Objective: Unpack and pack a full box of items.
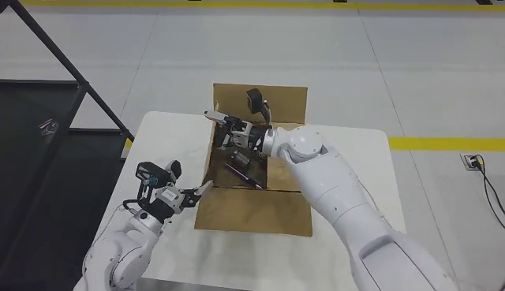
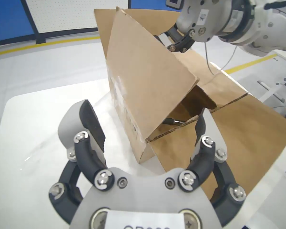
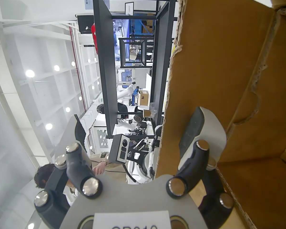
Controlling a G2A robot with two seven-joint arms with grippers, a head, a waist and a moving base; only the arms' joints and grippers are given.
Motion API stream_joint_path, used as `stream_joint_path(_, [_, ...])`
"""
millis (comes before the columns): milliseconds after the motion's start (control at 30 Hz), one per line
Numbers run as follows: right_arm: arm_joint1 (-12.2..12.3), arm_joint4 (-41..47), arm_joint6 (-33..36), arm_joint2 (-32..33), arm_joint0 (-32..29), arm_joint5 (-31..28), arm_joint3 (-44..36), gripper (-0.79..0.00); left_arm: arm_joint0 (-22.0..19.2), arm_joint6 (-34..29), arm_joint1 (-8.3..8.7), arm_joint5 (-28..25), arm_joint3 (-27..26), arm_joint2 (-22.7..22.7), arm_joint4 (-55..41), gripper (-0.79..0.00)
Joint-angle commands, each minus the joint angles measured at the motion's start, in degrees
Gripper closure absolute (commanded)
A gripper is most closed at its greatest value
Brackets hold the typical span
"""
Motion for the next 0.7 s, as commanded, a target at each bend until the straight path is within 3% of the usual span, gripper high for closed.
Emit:
stream_joint_path(0, [-0.4,0.6,3.0,-0.2,-0.1,-2.1,-0.1,-0.785,-0.5,0.9,-0.18,2.5,0.6,0.7,-0.2,-0.785])
stream_joint_path(300, [-1.0,1.1,9.4,-0.4,0.8,-8.1,1.9,-0.785,-0.4,2.7,-0.18,5.3,2.2,-1.8,-4.6,-0.785])
stream_joint_path(667, [2.0,1.5,10.6,3.8,0.6,-13.9,3.1,-0.785,1.5,2.2,0.52,6.5,5.5,-7.6,-6.0,-0.785])
